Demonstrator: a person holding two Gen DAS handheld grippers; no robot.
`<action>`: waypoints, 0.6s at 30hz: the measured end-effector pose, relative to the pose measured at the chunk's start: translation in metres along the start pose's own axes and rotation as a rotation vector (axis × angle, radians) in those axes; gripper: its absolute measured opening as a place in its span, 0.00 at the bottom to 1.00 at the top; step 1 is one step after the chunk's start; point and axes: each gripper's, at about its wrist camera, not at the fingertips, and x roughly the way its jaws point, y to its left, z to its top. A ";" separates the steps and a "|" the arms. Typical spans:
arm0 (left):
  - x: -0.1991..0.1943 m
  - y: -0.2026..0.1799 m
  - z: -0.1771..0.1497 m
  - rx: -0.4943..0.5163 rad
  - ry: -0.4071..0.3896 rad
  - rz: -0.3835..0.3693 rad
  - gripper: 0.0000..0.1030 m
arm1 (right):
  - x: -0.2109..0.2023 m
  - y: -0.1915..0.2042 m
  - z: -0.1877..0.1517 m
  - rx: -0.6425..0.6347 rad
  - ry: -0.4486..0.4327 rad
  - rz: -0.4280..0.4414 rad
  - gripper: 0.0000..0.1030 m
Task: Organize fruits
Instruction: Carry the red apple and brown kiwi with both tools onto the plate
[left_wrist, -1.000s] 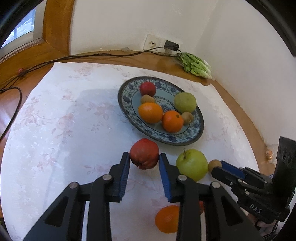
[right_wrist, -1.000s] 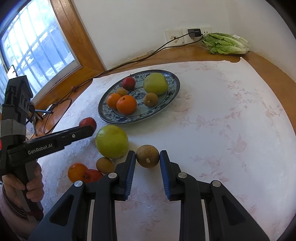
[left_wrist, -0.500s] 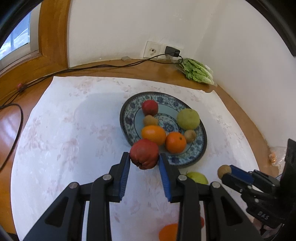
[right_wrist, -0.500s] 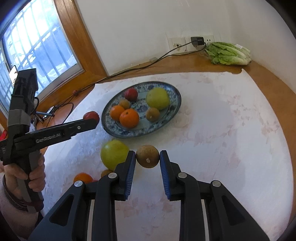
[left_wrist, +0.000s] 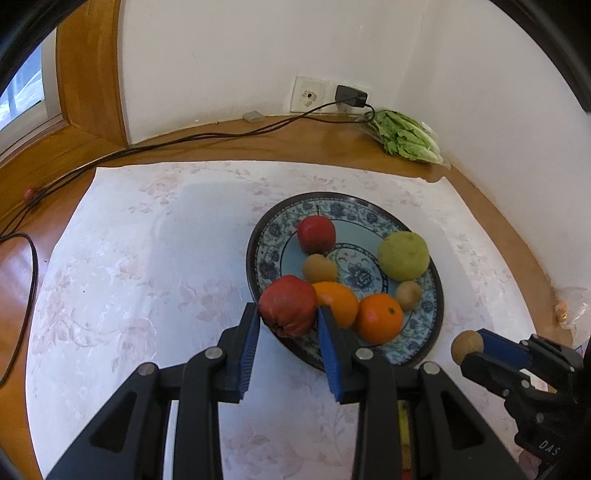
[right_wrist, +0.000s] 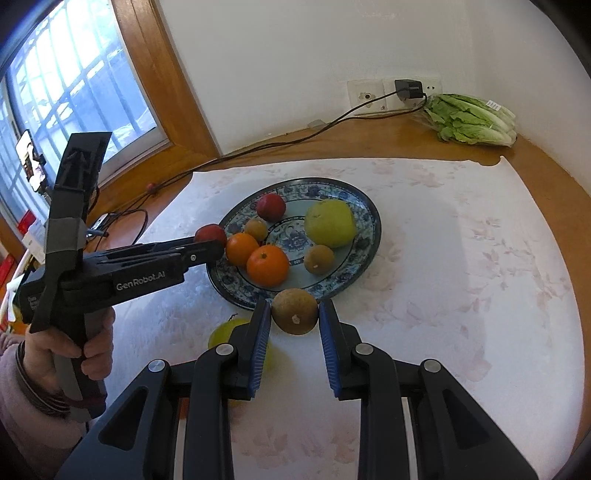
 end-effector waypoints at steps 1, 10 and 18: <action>0.001 0.001 0.001 0.000 -0.004 -0.003 0.32 | 0.001 0.000 0.000 0.000 0.001 0.000 0.27; 0.012 0.005 0.012 0.011 -0.001 0.003 0.32 | 0.005 -0.009 0.008 0.008 -0.011 -0.029 0.27; 0.017 0.004 0.017 0.027 -0.004 0.015 0.32 | 0.015 -0.020 0.023 -0.003 -0.019 -0.074 0.27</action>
